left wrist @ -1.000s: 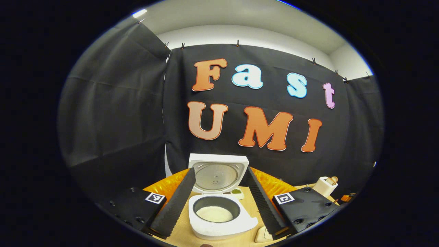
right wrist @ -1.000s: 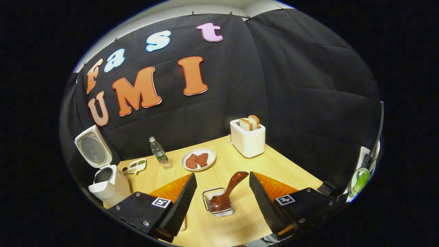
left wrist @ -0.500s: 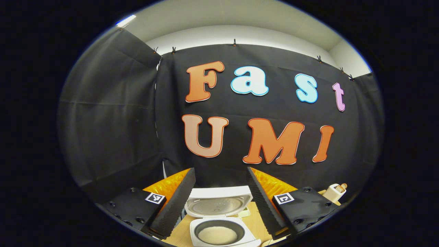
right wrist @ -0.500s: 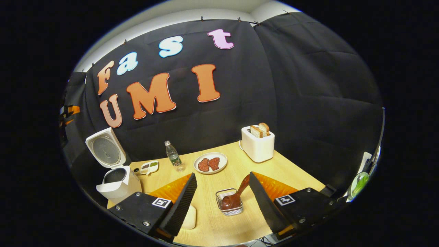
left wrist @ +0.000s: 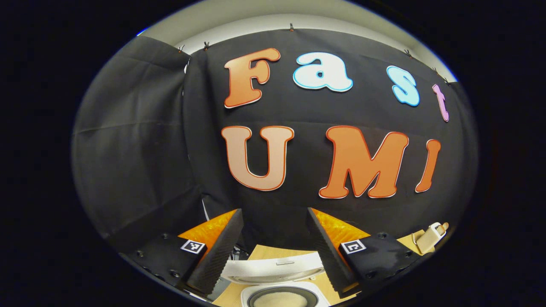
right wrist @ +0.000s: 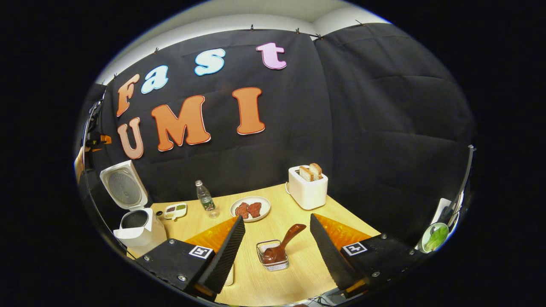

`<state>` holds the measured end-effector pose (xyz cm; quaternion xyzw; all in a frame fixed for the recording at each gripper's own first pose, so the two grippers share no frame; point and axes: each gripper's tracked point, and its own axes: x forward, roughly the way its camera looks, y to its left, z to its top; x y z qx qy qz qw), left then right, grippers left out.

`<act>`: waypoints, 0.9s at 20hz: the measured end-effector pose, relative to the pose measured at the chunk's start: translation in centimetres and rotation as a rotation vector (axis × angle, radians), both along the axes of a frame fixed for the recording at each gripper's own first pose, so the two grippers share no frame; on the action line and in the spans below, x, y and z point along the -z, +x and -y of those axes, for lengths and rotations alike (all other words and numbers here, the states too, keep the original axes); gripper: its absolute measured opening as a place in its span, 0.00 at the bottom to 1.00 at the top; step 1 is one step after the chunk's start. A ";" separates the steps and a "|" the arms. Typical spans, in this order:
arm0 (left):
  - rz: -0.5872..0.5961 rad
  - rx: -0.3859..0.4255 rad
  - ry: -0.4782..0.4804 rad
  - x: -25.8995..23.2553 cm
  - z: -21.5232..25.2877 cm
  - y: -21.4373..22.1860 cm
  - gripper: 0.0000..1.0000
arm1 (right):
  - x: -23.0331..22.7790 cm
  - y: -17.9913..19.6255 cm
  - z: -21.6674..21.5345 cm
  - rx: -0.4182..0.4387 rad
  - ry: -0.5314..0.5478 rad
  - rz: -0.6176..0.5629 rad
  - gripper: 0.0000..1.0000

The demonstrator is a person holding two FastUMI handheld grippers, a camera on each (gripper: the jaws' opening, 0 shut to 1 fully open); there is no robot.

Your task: Close the left gripper, press the button to open the rice cooker; take a wooden spoon from the chopstick holder with the right hand, scoop a spoonful of rice and pour it into the rice cooker, then put the wooden spoon back into the chopstick holder.

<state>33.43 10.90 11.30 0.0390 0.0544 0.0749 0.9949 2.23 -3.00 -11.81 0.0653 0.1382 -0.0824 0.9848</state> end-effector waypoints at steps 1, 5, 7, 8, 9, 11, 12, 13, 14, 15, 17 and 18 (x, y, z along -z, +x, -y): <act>-0.024 -0.003 -0.011 1.1 -0.3 0.8 1.00 | 0.0 -0.1 0.3 0.009 -0.001 -0.002 0.95; -0.104 -0.008 -0.052 5.6 -1.0 2.8 1.00 | 0.1 -0.3 0.9 0.038 -0.009 -0.008 0.95; -0.134 -0.001 -0.057 7.4 -0.9 3.4 1.00 | 0.2 -0.2 1.0 0.042 -0.010 -0.014 0.95; -0.152 0.003 -0.057 8.4 -1.0 3.7 1.00 | 0.1 -0.1 1.0 0.043 -0.007 -0.015 0.95; -0.168 0.002 -0.057 9.1 -1.0 4.0 1.00 | -0.1 0.1 0.9 0.044 -0.007 -0.010 0.95; -0.191 -0.006 -0.051 10.0 -1.2 4.0 1.00 | -0.5 0.4 1.0 0.044 -0.019 0.000 0.95; -0.179 -0.011 -0.040 10.1 -1.3 4.0 1.00 | -0.7 0.6 1.1 0.046 -0.029 0.004 0.95; -0.183 -0.003 -0.045 10.3 -0.9 3.8 1.00 | -1.0 0.7 1.1 0.046 -0.036 0.007 0.95; -0.183 0.000 -0.043 10.3 -0.8 3.7 1.00 | -1.3 0.9 1.1 0.046 -0.040 0.011 0.95; -0.186 0.001 -0.043 10.4 -0.7 3.5 1.00 | -1.6 1.2 1.2 0.043 -0.041 0.012 0.95; -0.190 0.004 -0.045 10.6 -0.5 2.9 1.00 | -2.3 1.7 1.3 0.039 -0.039 0.018 0.95; -0.187 0.007 -0.044 10.6 -0.3 2.3 1.00 | -2.7 1.9 1.3 0.034 -0.035 0.024 0.95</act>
